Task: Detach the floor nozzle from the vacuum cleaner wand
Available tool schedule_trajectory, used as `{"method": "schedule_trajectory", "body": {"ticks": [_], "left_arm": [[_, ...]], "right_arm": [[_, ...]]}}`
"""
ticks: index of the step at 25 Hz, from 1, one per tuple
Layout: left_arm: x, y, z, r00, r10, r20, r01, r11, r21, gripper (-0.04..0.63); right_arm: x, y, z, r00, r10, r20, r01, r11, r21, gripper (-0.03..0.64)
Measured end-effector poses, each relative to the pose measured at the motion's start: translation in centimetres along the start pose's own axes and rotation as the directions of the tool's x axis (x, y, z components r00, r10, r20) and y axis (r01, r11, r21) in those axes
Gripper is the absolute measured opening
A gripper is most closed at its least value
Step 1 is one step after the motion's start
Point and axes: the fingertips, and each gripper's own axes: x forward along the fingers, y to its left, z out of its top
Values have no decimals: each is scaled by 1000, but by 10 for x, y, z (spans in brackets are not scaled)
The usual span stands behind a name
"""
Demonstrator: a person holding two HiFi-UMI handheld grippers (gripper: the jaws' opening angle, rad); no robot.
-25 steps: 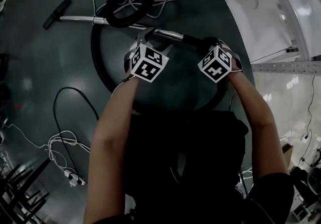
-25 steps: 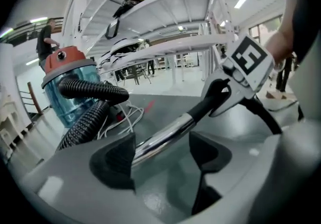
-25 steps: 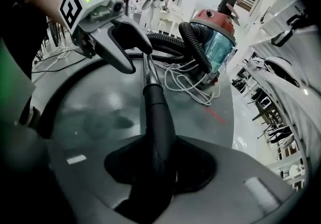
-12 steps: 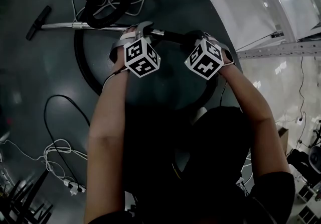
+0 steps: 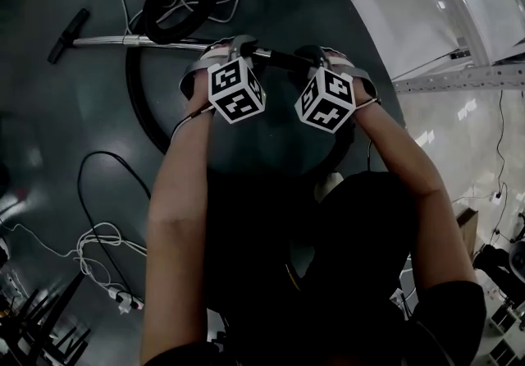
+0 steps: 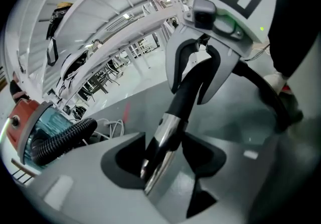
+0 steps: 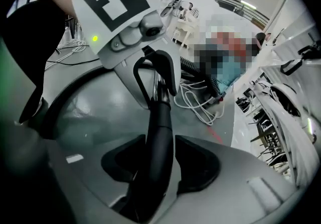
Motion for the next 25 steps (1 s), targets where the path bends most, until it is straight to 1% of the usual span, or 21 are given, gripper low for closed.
{"method": "schedule_trajectory", "body": {"ticks": [2,5,8,11,17,25], "left_arm": [[2,-1,-1,1000,-7,-8,7,1000,2,233],[2,-2,-2,1000,-5,-19,5,1000,13,232],[3,-4,-3,1000,-11,-23,11,999,32,225],[4,-6,-5,1000,-20,-15,20,999,36,225],[8,-9,-10,998,-56,2,56,998,16,229],[8,-9,-9,994,-102,43,103,995,-20,235]], "right_arm": [[1,-1,12,1000,-19,15,19,1000,2,171],[5,0,18,999,-41,-11,40,999,-17,153],[6,2,16,1000,-20,-21,20,1000,2,152],[7,4,15,1000,-12,-19,13,1000,9,150],[12,9,12,999,28,-25,-28,999,26,150],[8,10,10,998,57,-8,-57,998,30,150]]}}
